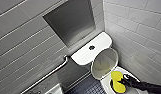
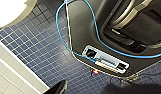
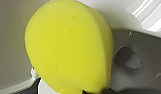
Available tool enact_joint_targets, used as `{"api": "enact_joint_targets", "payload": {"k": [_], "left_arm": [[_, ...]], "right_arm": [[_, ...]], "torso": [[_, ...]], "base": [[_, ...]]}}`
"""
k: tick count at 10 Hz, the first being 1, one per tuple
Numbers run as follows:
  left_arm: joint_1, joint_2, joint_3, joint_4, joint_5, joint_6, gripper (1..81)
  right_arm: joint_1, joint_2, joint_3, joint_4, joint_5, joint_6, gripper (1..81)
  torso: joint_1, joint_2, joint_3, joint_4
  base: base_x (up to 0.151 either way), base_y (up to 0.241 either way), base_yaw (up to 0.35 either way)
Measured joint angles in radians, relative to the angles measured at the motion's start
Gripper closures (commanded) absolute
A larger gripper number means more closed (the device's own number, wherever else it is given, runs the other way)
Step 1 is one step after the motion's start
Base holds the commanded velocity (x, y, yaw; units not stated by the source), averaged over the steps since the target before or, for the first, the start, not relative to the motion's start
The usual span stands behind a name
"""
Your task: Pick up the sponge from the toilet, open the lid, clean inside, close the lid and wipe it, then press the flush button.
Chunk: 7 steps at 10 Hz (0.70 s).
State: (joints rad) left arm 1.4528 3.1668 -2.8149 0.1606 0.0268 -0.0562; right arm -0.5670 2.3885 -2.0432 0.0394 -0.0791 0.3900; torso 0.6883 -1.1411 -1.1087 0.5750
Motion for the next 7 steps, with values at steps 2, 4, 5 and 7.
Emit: {"api": "enact_joint_targets", "payload": {"k": [2,4,5,7], "left_arm": [[-0.001,0.000,0.000,0.000,0.000,0.000,1.0],[-0.002,-0.001,0.000,0.000,-0.001,0.000,1.0],[-0.005,-0.003,0.000,0.000,-0.003,0.000,1.0],[-0.005,-0.006,0.000,0.000,-0.005,0.000,1.0]], "right_arm": [[0.016,0.025,0.000,0.000,0.020,0.000,81.1],[0.015,0.032,-0.003,0.000,0.033,0.000,81.1],[0.013,0.030,-0.003,-0.001,0.032,0.000,81.1],[0.011,0.029,-0.003,-0.001,0.035,0.000,81.1]], "torso": [[0.001,0.000,0.000,-0.058],[0.001,0.000,0.000,-0.128],[0.001,0.000,0.000,-0.150],[0.001,0.000,0.000,-0.159]], "base": [[0.000,0.000,0.000],[0.000,0.000,0.000],[0.000,0.000,0.000],[0.000,0.000,0.000]]}}
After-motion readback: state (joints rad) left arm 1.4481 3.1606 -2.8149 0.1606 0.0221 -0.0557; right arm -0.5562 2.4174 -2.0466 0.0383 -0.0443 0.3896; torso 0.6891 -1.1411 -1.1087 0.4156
